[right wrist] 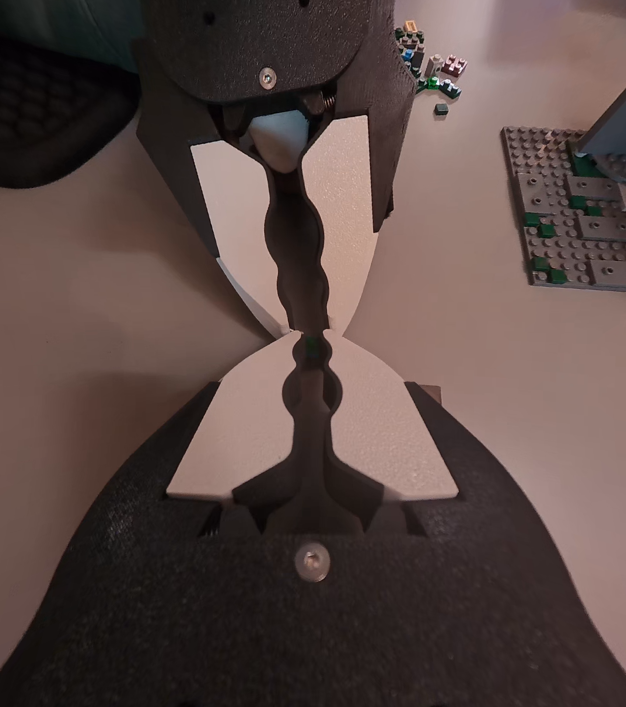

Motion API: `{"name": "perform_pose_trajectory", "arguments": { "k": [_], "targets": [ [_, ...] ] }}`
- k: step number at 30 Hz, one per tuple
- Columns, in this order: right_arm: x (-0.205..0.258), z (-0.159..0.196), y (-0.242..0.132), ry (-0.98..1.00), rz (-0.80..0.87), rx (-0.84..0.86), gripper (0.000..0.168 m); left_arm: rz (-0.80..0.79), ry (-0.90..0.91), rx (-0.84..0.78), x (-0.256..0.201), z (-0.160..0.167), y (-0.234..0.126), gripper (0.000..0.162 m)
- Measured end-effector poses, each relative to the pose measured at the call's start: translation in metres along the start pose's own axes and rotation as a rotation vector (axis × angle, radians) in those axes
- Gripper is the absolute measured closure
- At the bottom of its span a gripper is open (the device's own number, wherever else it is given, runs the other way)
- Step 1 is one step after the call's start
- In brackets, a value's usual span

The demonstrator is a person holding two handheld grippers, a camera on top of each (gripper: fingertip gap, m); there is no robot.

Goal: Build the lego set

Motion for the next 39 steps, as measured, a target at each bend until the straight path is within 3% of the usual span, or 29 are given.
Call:
{"name": "perform_pose_trajectory", "arguments": {
  "k": [26,34,39],
  "targets": [
    [0.0,-0.003,-0.008,0.008,-0.029,-0.064,0.159,0.013,0.02,-0.013,-0.002,0.0,-0.002,0.145],
    [-0.002,-0.002,-0.02,0.288,-0.17,-0.182,0.152,0.092,0.015,-0.052,-0.006,-0.002,-0.013,0.146],
    [0.012,-0.012,-0.023,0.46,-0.365,-0.266,0.142,0.202,0.073,-0.089,-0.021,-0.009,-0.027,0.146]
  ]
}}
Point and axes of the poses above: each gripper's, where its closed fingertips meet, y out along the fingers, z out of its underside, x = y × z across the jaws, the point moved 3 cm from there along -y, back along the fingers, and after that the axes turned 12 degrees about -z, right-handed, at the moved point
